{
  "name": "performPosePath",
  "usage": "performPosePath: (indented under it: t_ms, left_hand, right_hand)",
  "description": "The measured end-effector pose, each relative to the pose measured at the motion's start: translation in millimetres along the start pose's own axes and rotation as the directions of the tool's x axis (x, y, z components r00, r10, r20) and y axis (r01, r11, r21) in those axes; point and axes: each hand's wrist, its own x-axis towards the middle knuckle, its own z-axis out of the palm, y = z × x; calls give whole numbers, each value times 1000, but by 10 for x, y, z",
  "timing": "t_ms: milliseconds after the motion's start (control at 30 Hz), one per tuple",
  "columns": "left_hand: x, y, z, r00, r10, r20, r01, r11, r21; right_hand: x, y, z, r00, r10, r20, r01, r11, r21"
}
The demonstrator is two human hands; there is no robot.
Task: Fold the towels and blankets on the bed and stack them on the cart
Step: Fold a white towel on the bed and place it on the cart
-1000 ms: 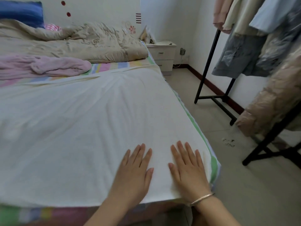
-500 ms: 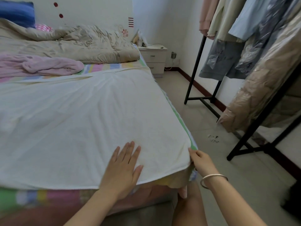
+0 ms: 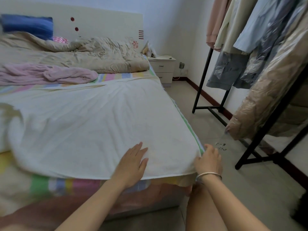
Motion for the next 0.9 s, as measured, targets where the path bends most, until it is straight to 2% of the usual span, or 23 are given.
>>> performPosePath:
  t_ms: [33, 67, 133, 300, 367, 433, 467, 500, 533, 600, 633, 733, 833, 900]
  left_hand:
    - [-38, -36, -70, 999, -28, -25, 28, 999, -23]
    - [-97, -110, -152, 996, -63, -56, 62, 998, -8]
    - [-257, -333, -303, 984, -147, -99, 154, 986, 68]
    - [-768, -1024, -740, 913, -390, -120, 407, 883, 232]
    - [-1042, -1309, -906, 892, -425, -154, 451, 859, 241]
    - [-1257, -1568, -1047, 863, -444, -242, 489, 854, 176]
    - [-1368, -1708, -1135, 834, -466, -295, 518, 846, 126]
    - [-1395, -1772, -1216, 810, -482, -334, 528, 847, 58]
    - [-1470, -1888, -1310, 774, -504, -384, 545, 839, -3]
    - [-1541, -2016, -1518, 734, -527, -429, 570, 821, -32]
    - [-1539, -2071, -1601, 727, -534, -432, 579, 815, -33]
    - [-1524, -2330, -1802, 710, -592, -383, 611, 787, -84]
    - [-1480, -2714, -1892, 654, -649, -388, 643, 747, -167]
    - [-1435, -2972, -1962, 623, -683, -381, 651, 723, -230]
  right_hand:
    - [-21, -125, -10, 994, -105, -37, 104, 994, -23]
    - [-66, -298, -1, 975, -221, -16, 220, 974, -50]
    - [-206, -677, 113, 902, -420, 99, 427, 902, -67]
    - [-710, -1442, 692, 706, -604, 370, 673, 734, -85]
    - [-1101, -1654, 910, 575, -707, 412, 788, 614, -45]
    - [-1440, -1764, 1106, 417, -845, 335, 872, 475, 115]
    - [-1584, -1845, 1179, 364, -894, 261, 880, 422, 217]
    - [-1631, -1882, 1171, 366, -912, 184, 852, 408, 327]
    - [-1676, -2016, 1172, 401, -906, 133, 797, 417, 438]
    - [-1694, -2293, 1093, 493, -862, 121, 683, 469, 560]
    - [-1688, -2442, 1047, 496, -859, 129, 666, 471, 578]
    - [-1743, -3035, 1063, 410, -899, 153, 686, 415, 598]
    - [-1862, -3681, 1287, 314, -931, 187, 712, 361, 602]
    - [-1905, -4115, 1496, 299, -938, 179, 782, 348, 517]
